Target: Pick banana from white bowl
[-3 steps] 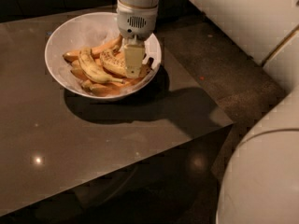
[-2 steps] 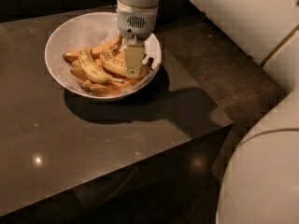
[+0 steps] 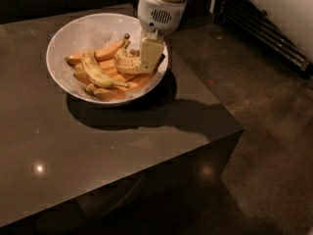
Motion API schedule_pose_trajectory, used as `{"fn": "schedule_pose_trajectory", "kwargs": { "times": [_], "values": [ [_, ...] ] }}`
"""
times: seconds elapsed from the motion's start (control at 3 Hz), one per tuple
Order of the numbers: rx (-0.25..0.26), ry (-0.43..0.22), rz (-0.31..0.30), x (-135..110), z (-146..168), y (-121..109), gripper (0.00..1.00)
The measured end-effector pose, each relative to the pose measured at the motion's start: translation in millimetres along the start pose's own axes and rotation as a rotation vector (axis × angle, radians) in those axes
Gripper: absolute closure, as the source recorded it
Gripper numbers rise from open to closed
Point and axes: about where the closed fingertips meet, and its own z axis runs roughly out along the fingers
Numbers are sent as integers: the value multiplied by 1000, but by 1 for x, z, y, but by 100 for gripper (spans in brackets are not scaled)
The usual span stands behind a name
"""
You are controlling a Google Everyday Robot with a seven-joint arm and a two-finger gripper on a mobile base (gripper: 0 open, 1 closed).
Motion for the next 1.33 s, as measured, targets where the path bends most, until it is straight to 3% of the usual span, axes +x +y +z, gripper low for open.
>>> {"fn": "schedule_pose_trajectory", "kwargs": {
  "times": [0.33,0.67,1.0,1.33],
  "values": [
    [51,-53,-7,6,-18,3,100],
    [53,-55,-6,6,-18,2,100],
    [83,-115,-52,-3,-31,10,100],
    [73,-201,-115,-10,-40,19,100]
  ]
}}
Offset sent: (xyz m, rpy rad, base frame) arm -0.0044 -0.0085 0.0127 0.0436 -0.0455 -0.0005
